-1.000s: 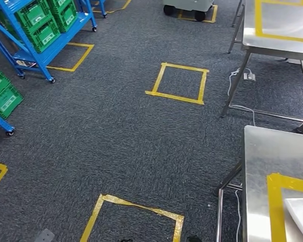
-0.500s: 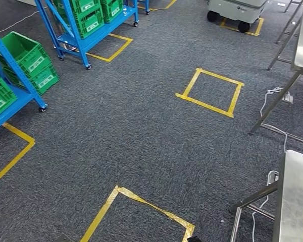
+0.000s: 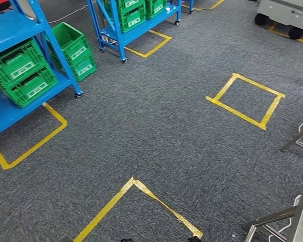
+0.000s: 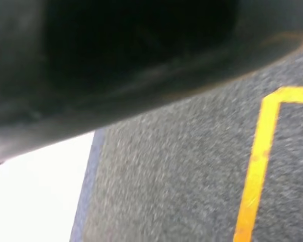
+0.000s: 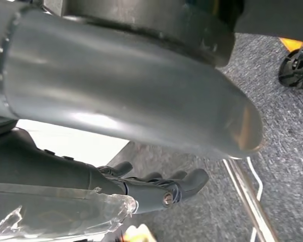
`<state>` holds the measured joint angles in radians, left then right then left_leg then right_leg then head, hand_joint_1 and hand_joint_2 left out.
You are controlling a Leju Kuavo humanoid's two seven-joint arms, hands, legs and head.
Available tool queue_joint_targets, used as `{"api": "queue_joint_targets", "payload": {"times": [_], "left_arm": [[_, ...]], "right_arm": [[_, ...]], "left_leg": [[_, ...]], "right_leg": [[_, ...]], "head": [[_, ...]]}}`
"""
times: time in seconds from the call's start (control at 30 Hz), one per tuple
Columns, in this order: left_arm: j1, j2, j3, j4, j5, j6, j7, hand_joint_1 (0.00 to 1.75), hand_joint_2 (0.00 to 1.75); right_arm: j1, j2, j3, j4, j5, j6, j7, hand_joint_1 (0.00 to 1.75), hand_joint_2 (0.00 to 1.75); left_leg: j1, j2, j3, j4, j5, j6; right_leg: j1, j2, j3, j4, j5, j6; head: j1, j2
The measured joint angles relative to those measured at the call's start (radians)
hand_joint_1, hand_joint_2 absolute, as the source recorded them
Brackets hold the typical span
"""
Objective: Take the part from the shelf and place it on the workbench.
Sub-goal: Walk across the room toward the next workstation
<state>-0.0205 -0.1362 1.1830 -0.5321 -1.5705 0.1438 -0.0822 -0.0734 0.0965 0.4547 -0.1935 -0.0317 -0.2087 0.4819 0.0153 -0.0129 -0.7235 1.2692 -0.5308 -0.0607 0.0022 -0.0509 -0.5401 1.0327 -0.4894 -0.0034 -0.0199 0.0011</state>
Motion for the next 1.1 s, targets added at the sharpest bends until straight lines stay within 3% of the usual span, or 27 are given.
{"api": "queue_joint_targets", "payload": {"times": [0.03,0.13,0.17,0.23,0.27,0.33,0.4,0.47,0.5,0.57,0.63,0.7,0.77,0.83,0.9,0.97,1.0,1.03,1.1], "left_arm": [[0.002,0.0,0.0,0.001,0.0,0.0,0.0,0.0,0.0],[-0.002,0.003,0.0,0.003,0.0,0.0,0.0,0.0,0.0],[-0.004,0.004,0.0,0.003,0.0,0.0,0.0,0.0,0.0],[-0.002,0.005,0.0,0.004,0.0,0.001,0.0,0.0,0.0],[0.0,0.006,0.0,0.004,0.0,0.001,0.0,0.0,0.0],[0.001,0.005,0.0,0.005,0.0,0.001,0.0,0.0,0.0],[-0.003,0.005,0.0,0.006,0.0,0.002,0.0,0.0,0.0],[-0.004,0.005,0.0,0.007,0.0,0.002,0.0,0.0,0.0],[-0.003,0.005,0.0,0.008,0.0,0.002,0.0,0.0,0.0],[-0.002,0.005,0.0,0.01,0.0,0.002,0.0,0.0,0.0],[-0.003,0.006,0.0,0.011,0.0,0.003,0.0,0.0,0.0],[-0.002,0.008,0.0,0.011,0.0,0.003,0.0,0.0,0.0],[0.004,0.008,0.001,0.011,0.0,0.003,0.0,0.0,0.0],[0.007,0.007,0.001,0.013,0.0,0.003,0.0,0.0,0.0],[0.001,0.006,0.002,0.014,0.0,0.003,0.0,0.0,0.0],[-0.003,0.006,0.002,0.015,0.0,0.003,0.0,0.0,0.0],[-0.002,0.006,0.002,0.015,0.0,0.003,0.0,0.0,0.0],[-0.001,0.006,0.002,0.016,0.0,0.003,0.0,0.0,0.0],[0.0,0.007,0.002,0.016,0.0,0.003,0.0,0.0,0.0]], "right_arm": [[-0.001,0.0,0.0,0.0,0.0,0.0,0.0,0.0,0.0],[-0.004,0.0,0.0,0.0,0.0,0.0,0.0,0.0,0.0],[-0.005,0.0,0.0,0.0,0.0,0.0,0.0,0.0,0.0],[-0.008,0.0,0.0,0.0,0.0,0.0,0.0,0.0,0.0],[-0.01,0.0,0.001,0.0,0.0,0.0,0.0,0.0,0.0],[-0.012,0.0,0.001,0.0,0.0,0.0,-0.002,0.0,0.0],[-0.009,0.0,0.001,0.0,0.0,0.0,-0.006,0.0,0.0],[-0.004,0.0,0.001,0.001,0.0,0.0,-0.01,0.0,0.0],[-0.003,0.0,0.001,0.001,0.0,0.0,-0.01,0.0,0.0],[-0.003,0.0,0.001,0.001,0.0,0.0,-0.009,0.0,0.0],[-0.004,0.0,0.001,0.001,0.0,0.0,-0.012,0.0,0.0],[-0.005,0.0,0.001,0.001,0.0,0.0,-0.017,0.0,0.0],[-0.006,0.0,0.001,0.001,0.0,0.0,-0.02,0.0,0.0],[-0.005,0.0,0.001,0.001,0.0,0.0,-0.018,0.0,0.0],[-0.002,0.0,0.001,0.001,0.0,0.0,-0.018,0.0,0.0],[0.001,0.0,0.001,0.001,0.0,0.0,-0.018,0.0,0.0],[0.002,0.0,0.001,0.002,0.0,0.0,-0.018,0.0,0.0],[0.002,0.0,0.001,0.002,0.0,0.0,-0.018,0.0,0.0],[0.0,0.0,0.001,0.002,0.0,0.0,-0.018,0.0,0.0]], "left_leg": [[-0.001,0.007,0.03,-0.046,0.027,0.002],[-0.015,0.07,0.137,-0.233,0.095,0.021],[-0.019,0.082,0.149,-0.26,0.1,0.028],[-0.021,0.066,0.147,-0.27,0.103,0.041],[-0.019,0.054,0.147,-0.273,0.106,0.047],[-0.011,0.032,0.147,-0.28,0.112,0.059],[-0.007,0.008,0.142,-0.281,0.116,0.066],[-0.005,-0.02,0.139,-0.28,0.119,0.067],[-0.004,-0.035,0.138,-0.28,0.121,0.065],[0.0,-0.063,0.138,-0.279,0.124,0.058],[0.002,-0.088,0.134,-0.276,0.128,0.046],[0.002,-0.109,0.126,-0.278,0.135,0.03],[0.006,-0.12,0.12,-0.284,0.144,0.016],[0.003,-0.079,0.099,-0.247,0.117,0.009],[0.0,-0.02,0.044,-0.127,0.047,0.007],[0.0,-0.003,-0.007,-0.005,-0.003,0.006],[0.0,-0.001,-0.01,0.011,-0.001,0.007],[-0.001,0.0,0.007,-0.014,0.019,0.009],[-0.003,0.016,0.083,-0.143,0.079,0.016]], "right_leg": [[0.0,-0.014,0.001,0.0,-0.001,0.0],[0.006,-0.051,0.005,0.002,-0.006,0.008],[0.009,-0.062,0.006,0.002,-0.008,0.012],[0.011,-0.083,0.011,-0.002,-0.009,0.021],[0.009,-0.077,0.012,0.0,-0.012,0.028],[0.005,-0.024,-0.008,0.048,-0.045,0.042],[0.0,0.036,-0.065,0.17,-0.108,0.052],[-0.003,0.048,-0.115,0.271,-0.141,0.057],[-0.005,0.049,-0.117,0.272,-0.13,0.058],[-0.011,0.063,-0.067,0.166,-0.062,0.062],[-0.02,0.104,-0.008,0.04,-0.017,0.064],[-0.021,0.124,0.011,-0.003,-0.014,0.055],[-0.019,0.103,0.013,-0.004,-0.006,0.038],[-0.019,0.079,0.013,-0.007,0.002,0.022],[-0.014,0.05,0.01,-0.009,0.004,0.013],[-0.009,0.022,0.008,-0.009,0.004,0.01],[-0.008,0.011,0.008,-0.009,0.003,0.01],[-0.008,0.001,0.008,-0.009,0.003,0.01],[-0.006,-0.014,0.01,-0.009,0.001,0.013]], "head": [[0.0,0.0],[-0.001,0.0],[0.0,0.0],[0.0,0.0],[0.001,0.0],[0.005,0.0],[0.01,0.0],[0.012,0.0],[0.012,0.0],[0.012,0.0],[0.014,0.0],[0.017,0.0],[0.017,0.0],[0.011,0.0],[0.004,0.0],[0.003,0.0],[0.003,0.0],[0.003,0.0],[0.003,0.0]]}}
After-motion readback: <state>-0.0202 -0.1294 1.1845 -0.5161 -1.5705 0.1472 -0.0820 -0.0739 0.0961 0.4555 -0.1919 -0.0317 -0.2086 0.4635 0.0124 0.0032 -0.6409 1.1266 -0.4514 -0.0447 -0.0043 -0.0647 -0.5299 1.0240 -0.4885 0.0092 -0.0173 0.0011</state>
